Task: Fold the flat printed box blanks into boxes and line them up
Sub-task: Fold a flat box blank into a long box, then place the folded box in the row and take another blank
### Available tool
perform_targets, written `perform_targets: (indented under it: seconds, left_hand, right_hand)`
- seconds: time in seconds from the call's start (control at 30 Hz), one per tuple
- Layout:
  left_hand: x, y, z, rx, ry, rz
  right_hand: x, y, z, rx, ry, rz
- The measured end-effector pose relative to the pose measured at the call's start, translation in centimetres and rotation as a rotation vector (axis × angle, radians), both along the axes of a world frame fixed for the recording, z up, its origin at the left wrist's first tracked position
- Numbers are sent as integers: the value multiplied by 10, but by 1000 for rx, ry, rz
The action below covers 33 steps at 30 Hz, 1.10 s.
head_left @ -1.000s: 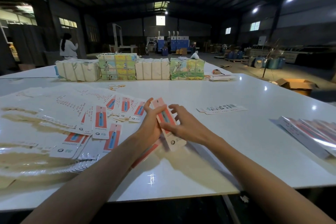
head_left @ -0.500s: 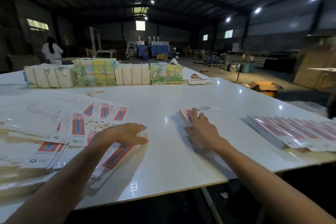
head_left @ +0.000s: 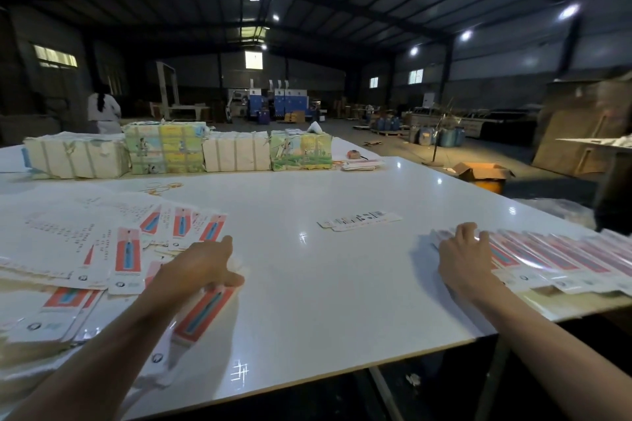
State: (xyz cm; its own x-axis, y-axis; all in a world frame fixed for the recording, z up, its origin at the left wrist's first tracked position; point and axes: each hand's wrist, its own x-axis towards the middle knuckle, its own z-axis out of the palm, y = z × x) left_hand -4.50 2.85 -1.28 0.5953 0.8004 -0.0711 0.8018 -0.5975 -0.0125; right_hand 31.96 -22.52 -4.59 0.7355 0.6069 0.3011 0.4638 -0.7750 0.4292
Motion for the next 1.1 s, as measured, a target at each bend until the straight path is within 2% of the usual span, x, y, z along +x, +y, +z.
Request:
perform_targets:
  seconds: [0.1,0.2,0.33,0.4,0.47,0.53,0.6,0.67,0.77,0.83,0.97,1.03,1.1]
  left_hand:
    - [1,5,1,-29,-202,25]
    - [4,10,5,-146,-408,41]
    - [15,11,9,-350,-729,58]
    - [23,9,7,-419,-908,54]
    - [33,4,5,-477,-1056,71]
    - [44,-1,2,-554,-1180,87]
    - [53,-7,-4,-604,-1256,121]
    - [57,-10,-15,-629,-1268,139]
    - [58,-14,-35,-779,-1268,29]
    - [58,-16,-43,-960,-1326,-46]
    - [61,-27,-45,-1357,-1407,-37]
    - [62,-28,-47,-1391,-1425,-64]
    - [62,-26,-47,-1332,-1440,-63]
  right_hand:
    - [-16,14,7,21,-45,60]
    - [-42,46,15,157,-11,261]
    - [-84,98,23,432,213,611]
    - [-108,120,24,610,469,753]
    - [-133,139,25,780,840,825]
    - [-154,154,23,837,1183,859]
    - [-168,162,14,881,1442,885]
    - [-173,164,4,997,1610,873]
    - [-168,164,-5,1141,1680,823]
    - [-159,163,-3,1243,1657,805]
    - [-146,161,3,1353,1608,828]
    - [-143,162,4,1305,1582,828]
    - [-142,164,4,1223,1546,826]
